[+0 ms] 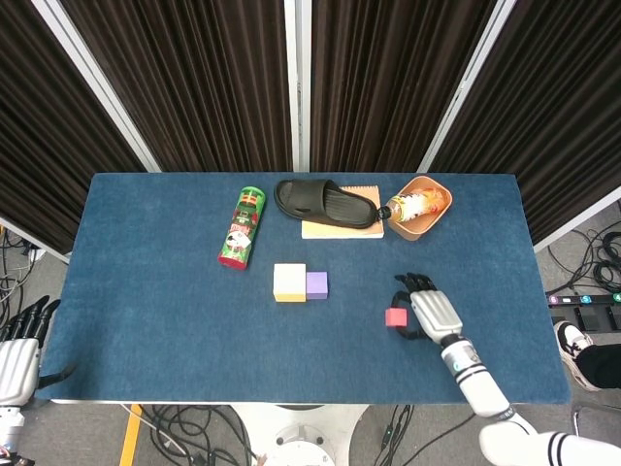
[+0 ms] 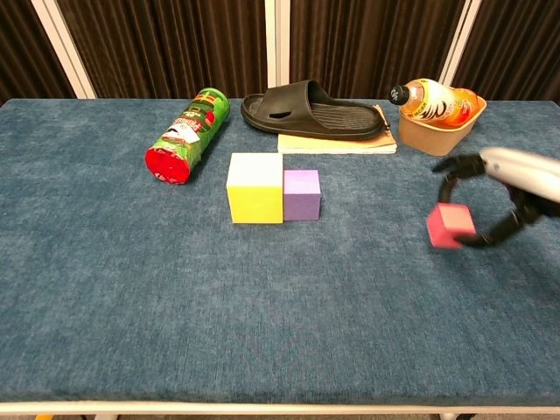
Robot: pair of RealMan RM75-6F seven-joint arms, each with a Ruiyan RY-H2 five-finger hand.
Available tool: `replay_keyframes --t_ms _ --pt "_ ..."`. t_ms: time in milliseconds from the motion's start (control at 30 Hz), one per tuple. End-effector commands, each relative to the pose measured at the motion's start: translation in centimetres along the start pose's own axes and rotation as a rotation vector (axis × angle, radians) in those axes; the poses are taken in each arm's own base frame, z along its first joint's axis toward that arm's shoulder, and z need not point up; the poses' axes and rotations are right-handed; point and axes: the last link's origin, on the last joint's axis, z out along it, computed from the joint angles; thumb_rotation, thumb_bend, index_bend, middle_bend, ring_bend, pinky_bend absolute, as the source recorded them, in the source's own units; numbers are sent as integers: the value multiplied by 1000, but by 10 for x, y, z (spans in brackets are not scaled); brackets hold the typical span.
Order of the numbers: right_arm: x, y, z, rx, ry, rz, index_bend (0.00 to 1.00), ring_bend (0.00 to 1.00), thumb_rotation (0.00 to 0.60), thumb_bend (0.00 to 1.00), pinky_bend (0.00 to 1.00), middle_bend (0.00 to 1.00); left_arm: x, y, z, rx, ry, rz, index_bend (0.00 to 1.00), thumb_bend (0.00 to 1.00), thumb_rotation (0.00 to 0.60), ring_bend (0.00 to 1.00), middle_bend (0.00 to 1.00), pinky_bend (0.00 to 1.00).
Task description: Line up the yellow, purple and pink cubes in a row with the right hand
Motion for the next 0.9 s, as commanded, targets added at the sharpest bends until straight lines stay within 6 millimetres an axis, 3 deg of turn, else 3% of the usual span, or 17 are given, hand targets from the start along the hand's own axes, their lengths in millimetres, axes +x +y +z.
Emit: replay_keyframes --t_ms 33,400,900 --pt "8 -23 31 5 26 39 533 0 600 244 0 89 0 0 0 0 -1 -1 135 59 600 107 155 157" --pt "-8 -80 90 2 -18 44 516 0 600 243 0 83 -3 -3 -1 8 -8 -3 135 59 600 107 156 157" --pt "-24 -95 113 -42 -26 50 481 0 600 243 0 74 -5 -8 -2 21 -18 -3 135 59 600 107 156 157"
